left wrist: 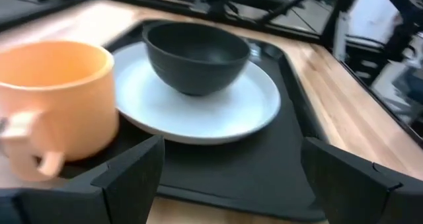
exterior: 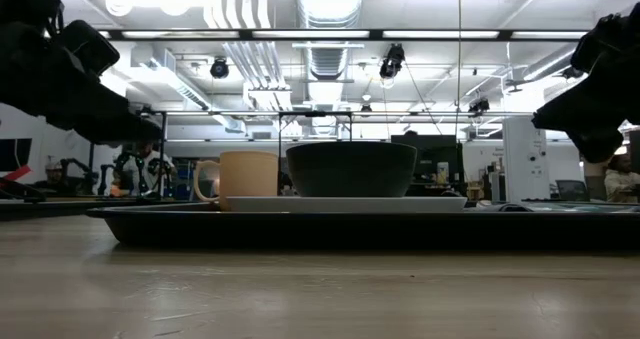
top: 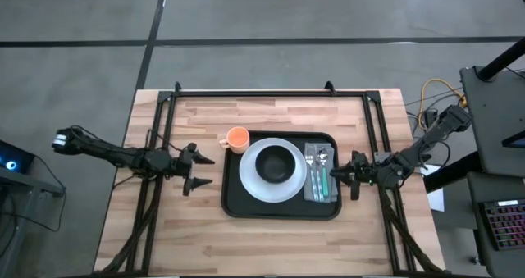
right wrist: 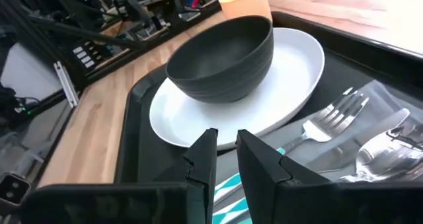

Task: Set up tray
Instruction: Return to Home Position

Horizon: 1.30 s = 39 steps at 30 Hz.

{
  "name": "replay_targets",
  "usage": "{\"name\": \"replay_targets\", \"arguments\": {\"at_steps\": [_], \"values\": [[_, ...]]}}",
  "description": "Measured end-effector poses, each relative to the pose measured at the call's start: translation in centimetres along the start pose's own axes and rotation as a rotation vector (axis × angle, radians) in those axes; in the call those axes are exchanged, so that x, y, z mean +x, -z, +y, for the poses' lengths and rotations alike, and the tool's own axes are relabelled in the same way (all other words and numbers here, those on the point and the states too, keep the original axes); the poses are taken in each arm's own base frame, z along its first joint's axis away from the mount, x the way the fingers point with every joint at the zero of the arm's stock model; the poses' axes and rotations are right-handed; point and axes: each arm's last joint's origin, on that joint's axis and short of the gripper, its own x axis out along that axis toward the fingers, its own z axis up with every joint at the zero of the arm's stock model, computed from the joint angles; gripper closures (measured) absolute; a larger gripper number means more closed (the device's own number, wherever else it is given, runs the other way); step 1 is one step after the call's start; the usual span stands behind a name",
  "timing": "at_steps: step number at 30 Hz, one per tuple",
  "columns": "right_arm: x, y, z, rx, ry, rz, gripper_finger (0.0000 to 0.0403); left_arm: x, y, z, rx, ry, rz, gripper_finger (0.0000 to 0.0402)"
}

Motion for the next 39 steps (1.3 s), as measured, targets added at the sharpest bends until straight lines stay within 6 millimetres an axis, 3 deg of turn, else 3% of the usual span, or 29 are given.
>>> {"name": "replay_targets", "arguments": {"at_steps": [8, 39], "values": [[0.02, 0.03, -0.01, -0.009, 0.002, 0.002, 0.0351, -0.02, -0.1, 0.33, 0.0, -0.113, -0.032, 0.0071], [0.02, 0.03, 0.0, -0.01, 0.002, 0.002, 0.0351, -0.02, -0.14, 0.32, -0.001, -0.113, -0.033, 0.0071]]}}
